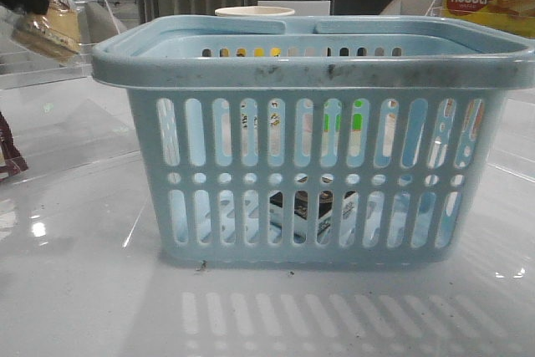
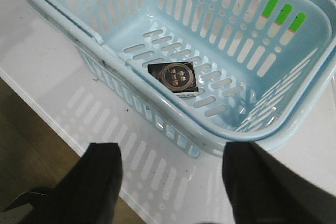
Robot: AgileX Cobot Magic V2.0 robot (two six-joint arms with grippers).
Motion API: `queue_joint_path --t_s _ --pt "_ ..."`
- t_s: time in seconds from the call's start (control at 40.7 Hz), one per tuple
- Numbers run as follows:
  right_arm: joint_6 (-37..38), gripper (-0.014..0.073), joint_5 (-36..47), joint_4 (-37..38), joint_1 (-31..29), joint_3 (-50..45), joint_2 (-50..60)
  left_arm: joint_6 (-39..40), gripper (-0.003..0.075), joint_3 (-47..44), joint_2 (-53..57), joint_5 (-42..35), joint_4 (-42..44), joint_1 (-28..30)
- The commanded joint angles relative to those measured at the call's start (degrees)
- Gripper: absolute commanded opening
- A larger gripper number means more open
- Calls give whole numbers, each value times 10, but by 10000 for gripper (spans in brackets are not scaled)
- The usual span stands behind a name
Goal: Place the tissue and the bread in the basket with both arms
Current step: 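Carry the bread bag with the left gripper over the basket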
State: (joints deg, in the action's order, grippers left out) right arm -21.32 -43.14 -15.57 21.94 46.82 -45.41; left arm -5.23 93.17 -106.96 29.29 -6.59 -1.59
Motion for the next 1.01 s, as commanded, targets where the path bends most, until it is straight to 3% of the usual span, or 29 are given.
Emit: queue_joint_path --t_s 0.0,0.417,0.785,0.982 --pt "2 521 41 -3 -2 14 3 2 127 24 72 -10 -5 -2" --pt "2 521 41 -3 -2 14 3 -11 127 24 197 87 -5 -41" --pt "2 521 41 -3 -2 14 3 -84 127 24 229 177 -5 -216" --pt "2 521 41 -3 -2 14 3 -86 127 24 209 180 -5 -316"
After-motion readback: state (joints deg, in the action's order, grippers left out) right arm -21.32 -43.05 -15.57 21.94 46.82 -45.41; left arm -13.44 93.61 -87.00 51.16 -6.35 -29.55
